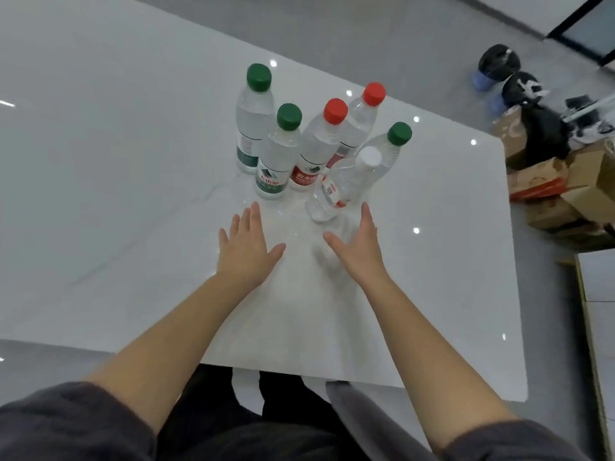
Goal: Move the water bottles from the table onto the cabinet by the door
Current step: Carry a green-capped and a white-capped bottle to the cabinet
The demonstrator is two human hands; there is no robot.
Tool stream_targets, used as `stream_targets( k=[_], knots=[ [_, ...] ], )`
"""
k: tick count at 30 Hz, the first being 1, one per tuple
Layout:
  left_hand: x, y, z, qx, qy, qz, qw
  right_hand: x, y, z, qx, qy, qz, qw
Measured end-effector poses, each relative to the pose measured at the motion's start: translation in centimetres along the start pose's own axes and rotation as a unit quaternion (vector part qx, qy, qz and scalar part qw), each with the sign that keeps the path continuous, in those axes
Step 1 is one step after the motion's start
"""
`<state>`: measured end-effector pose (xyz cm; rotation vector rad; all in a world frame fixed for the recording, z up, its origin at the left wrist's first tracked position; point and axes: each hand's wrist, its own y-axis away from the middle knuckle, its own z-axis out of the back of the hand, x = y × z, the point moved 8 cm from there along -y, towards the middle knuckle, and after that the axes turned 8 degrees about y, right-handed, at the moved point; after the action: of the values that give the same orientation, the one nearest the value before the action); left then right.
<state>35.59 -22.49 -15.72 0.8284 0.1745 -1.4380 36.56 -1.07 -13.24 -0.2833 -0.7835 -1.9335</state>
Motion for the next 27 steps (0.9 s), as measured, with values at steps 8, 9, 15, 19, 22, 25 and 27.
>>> stream_targets(
  k=[8, 9, 15, 19, 22, 25, 27],
  knots=[
    [0.8, -6.4, 3.6, -0.068, 0.233, -0.021, 0.97, 1.4, -1.8, -2.5, -0.126, -0.234, -0.095, 0.959],
    [0.5, -6.9, 3.6, -0.07, 0.236, -0.031, 0.969, 1.5, -2.0, -2.7, -0.138, -0.24, -0.097, 0.956],
    [-0.4, -9.6, 3.9, -0.087, 0.273, -0.039, 0.957, 2.6, -3.6, -2.2, -0.181, -0.221, -0.08, 0.955],
    [-1.2, -10.2, 4.2, -0.106, 0.232, -0.051, 0.966, 2.2, -3.9, -2.0, -0.176, -0.205, -0.083, 0.959],
    [-1.2, -10.2, 4.4, -0.1, 0.214, -0.068, 0.969, 1.7, -3.6, -2.1, -0.164, -0.195, -0.08, 0.964],
    [-0.8, -9.5, 4.3, -0.077, 0.199, -0.087, 0.973, 1.0, -2.5, -2.4, -0.155, -0.195, -0.08, 0.965],
    [-0.2, -8.7, 4.2, -0.06, 0.198, -0.096, 0.974, 0.4, -1.6, -2.8, -0.147, -0.191, -0.082, 0.967]
  ],
)
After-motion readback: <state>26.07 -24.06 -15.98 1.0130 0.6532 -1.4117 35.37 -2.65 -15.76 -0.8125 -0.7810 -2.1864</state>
